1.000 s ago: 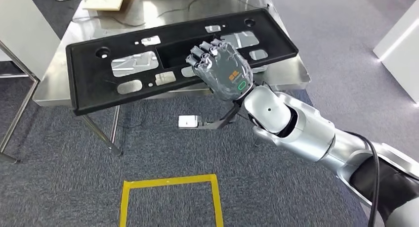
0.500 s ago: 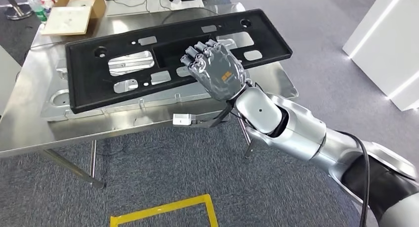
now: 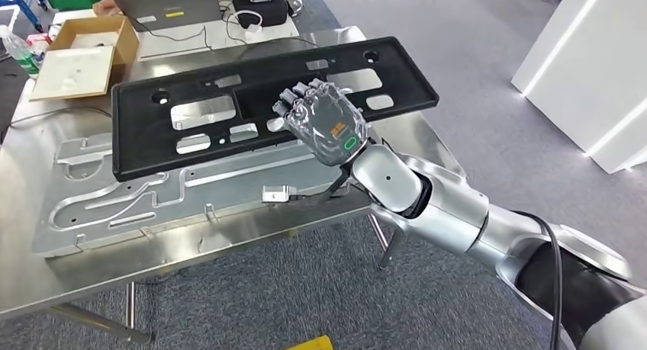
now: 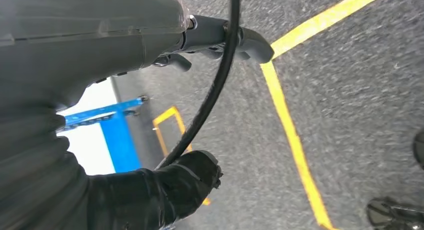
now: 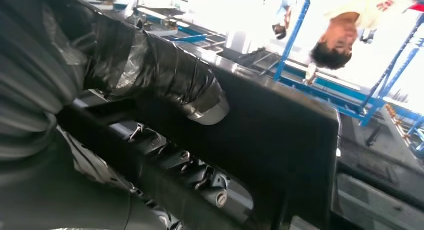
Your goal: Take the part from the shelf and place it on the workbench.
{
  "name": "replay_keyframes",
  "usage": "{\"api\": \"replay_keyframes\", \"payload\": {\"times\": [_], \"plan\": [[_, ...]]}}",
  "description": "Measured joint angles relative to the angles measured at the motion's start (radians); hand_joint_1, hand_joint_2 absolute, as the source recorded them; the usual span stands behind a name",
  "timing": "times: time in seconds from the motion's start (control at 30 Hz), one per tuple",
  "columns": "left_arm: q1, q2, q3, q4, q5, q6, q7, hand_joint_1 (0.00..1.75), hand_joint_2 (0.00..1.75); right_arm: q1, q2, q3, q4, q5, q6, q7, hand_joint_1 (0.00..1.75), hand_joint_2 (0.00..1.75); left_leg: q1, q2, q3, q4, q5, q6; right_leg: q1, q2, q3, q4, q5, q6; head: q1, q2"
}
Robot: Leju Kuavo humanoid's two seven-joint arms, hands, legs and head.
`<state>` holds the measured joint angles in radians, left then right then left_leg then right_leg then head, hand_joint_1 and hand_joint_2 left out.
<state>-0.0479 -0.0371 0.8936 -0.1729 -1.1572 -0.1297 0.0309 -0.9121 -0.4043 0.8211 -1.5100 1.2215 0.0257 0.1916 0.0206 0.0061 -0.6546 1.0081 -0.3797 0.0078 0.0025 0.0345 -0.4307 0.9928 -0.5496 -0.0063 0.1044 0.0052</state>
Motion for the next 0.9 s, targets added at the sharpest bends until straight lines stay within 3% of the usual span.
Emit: {"api": "replay_keyframes", "payload": {"times": [0.07,0.13,0.2,0.27,0.3,0.33,0.4,0.43,0.47,0.57,0.73,0.77,0.87,0.9], "plan": [[-0.004,0.0,-0.002,0.0,-0.001,0.002,0.001,0.0,1.75,-0.005,0.004,0.0,0.002,0.001,0.0,-0.001,1.75,1.75,0.0,-0.002,0.025,-0.005,-0.01,0.016,-0.005,-0.006,-0.016,0.044,0.012,0.008,0.0,0.0],[-0.006,0.001,-0.004,-0.001,-0.002,0.003,0.001,0.0,1.75,-0.006,0.01,0.003,0.006,0.001,0.001,-0.001,1.75,1.75,-0.001,-0.003,0.045,-0.01,-0.024,0.025,-0.01,-0.018,-0.084,0.148,0.006,0.018,0.0,0.0],[-0.009,0.001,-0.004,-0.001,-0.003,0.003,0.002,0.0,1.75,0.001,0.016,0.01,0.013,0.001,0.003,-0.002,1.75,1.75,-0.001,-0.005,0.068,-0.01,-0.045,0.029,-0.014,-0.025,-0.177,0.256,-0.046,0.027,0.0,0.0],[-0.009,0.001,-0.004,-0.001,-0.001,0.003,0.002,0.0,1.75,0.01,0.022,0.022,0.023,0.002,0.005,-0.002,1.75,1.75,-0.003,-0.007,0.099,-0.01,-0.066,0.029,-0.015,-0.027,-0.226,0.256,-0.092,0.027,0.0,0.0],[-0.008,0.002,-0.004,-0.001,0.001,0.002,0.003,0.0,1.75,0.013,0.025,0.027,0.029,0.001,0.007,-0.004,1.75,1.75,-0.005,-0.008,0.116,-0.01,-0.077,0.028,-0.013,-0.028,-0.229,0.212,-0.078,0.023,0.0,0.0],[-0.008,0.001,-0.004,-0.001,0.004,0.001,0.005,0.0,1.75,0.014,0.03,0.033,0.034,0.0,0.009,-0.006,1.75,1.75,-0.007,-0.008,0.129,-0.011,-0.088,0.027,-0.011,-0.029,-0.222,0.148,-0.028,0.016,0.0,0.0],[-0.008,-0.003,-0.004,0.0,0.006,0.0,0.01,0.0,1.75,0.021,0.043,0.044,0.045,-0.002,0.017,-0.011,1.75,1.75,-0.007,-0.01,0.153,-0.014,-0.106,0.022,0.002,-0.029,-0.208,0.048,0.101,-0.006,0.0,0.0],[-0.009,-0.005,-0.004,0.0,0.007,0.0,0.013,0.0,1.75,0.025,0.053,0.052,0.05,-0.003,0.02,-0.013,1.75,1.75,-0.005,-0.012,0.16,-0.018,-0.112,0.016,0.008,-0.029,-0.202,0.022,0.144,-0.017,0.002,0.0],[-0.011,-0.007,-0.004,0.001,0.007,-0.001,0.014,0.0,1.75,0.031,0.065,0.06,0.055,-0.004,0.023,-0.013,1.75,1.75,-0.004,-0.013,0.168,-0.018,-0.111,0.009,0.013,-0.028,-0.198,0.013,0.16,-0.026,0.003,0.0],[-0.012,-0.007,-0.003,0.0,0.007,0.0,0.014,0.0,1.75,0.046,0.098,0.082,0.066,-0.008,0.024,-0.01,1.75,1.75,-0.005,-0.012,0.174,-0.008,-0.105,-0.008,0.008,-0.027,-0.169,-0.018,0.164,-0.042,0.005,0.0],[-0.012,-0.006,-0.003,0.0,0.007,0.001,0.014,0.0,1.75,0.051,0.108,0.088,0.069,-0.01,0.023,-0.01,1.75,1.75,-0.004,-0.011,0.172,-0.002,-0.114,-0.01,0.004,-0.028,-0.158,-0.026,0.167,-0.043,0.006,0.0],[-0.013,-0.006,-0.002,0.0,0.007,0.001,0.014,0.0,1.75,0.06,0.118,0.094,0.078,-0.016,0.022,-0.008,1.75,1.75,-0.004,-0.011,0.14,0.054,-0.142,-0.013,0.004,-0.027,-0.158,-0.027,0.166,-0.045,0.005,0.0],[-0.01,-0.001,0.01,0.0,0.005,-0.001,0.014,0.0,1.75,0.137,0.197,0.123,0.193,-0.073,-0.017,-0.004,1.75,1.75,0.004,-0.014,0.053,0.072,-0.115,-0.036,-0.003,-0.02,-0.161,0.006,0.134,-0.031,0.004,0.0],[-0.009,0.0,0.014,0.0,0.003,-0.003,0.014,0.0,1.75,0.158,0.218,0.126,0.235,-0.089,-0.033,-0.004,1.75,1.75,0.005,-0.014,0.058,0.02,-0.076,-0.035,-0.003,-0.018,-0.167,0.02,0.123,-0.021,0.004,0.0]]}}
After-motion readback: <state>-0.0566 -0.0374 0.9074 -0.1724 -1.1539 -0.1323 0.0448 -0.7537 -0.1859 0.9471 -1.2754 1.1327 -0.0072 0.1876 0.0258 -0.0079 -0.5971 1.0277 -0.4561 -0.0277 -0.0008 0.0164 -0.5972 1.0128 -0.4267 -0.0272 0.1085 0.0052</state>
